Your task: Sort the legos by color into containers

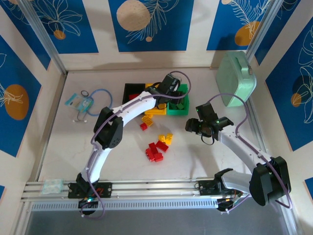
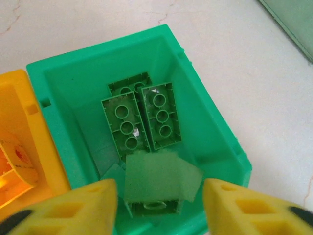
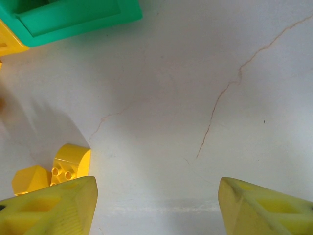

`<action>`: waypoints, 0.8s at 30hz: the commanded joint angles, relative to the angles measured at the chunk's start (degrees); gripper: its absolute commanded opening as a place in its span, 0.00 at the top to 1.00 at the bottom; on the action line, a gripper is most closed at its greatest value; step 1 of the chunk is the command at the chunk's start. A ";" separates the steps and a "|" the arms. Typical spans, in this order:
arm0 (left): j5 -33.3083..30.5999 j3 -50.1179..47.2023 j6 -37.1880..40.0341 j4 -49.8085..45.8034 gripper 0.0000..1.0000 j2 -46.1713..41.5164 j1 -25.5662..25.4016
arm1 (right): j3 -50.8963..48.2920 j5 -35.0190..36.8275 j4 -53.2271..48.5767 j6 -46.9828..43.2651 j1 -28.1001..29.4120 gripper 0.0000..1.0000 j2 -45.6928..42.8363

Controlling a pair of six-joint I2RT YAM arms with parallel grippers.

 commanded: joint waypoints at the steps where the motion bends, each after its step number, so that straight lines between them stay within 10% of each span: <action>1: -0.43 5.14 2.00 -4.70 0.34 0.84 0.19 | -1.20 -1.69 0.43 0.25 0.30 0.33 -1.40; 24: -3.54 -53.10 -4.73 13.55 0.31 -38.84 1.99 | 3.51 -3.27 3.64 -3.64 11.55 0.26 7.52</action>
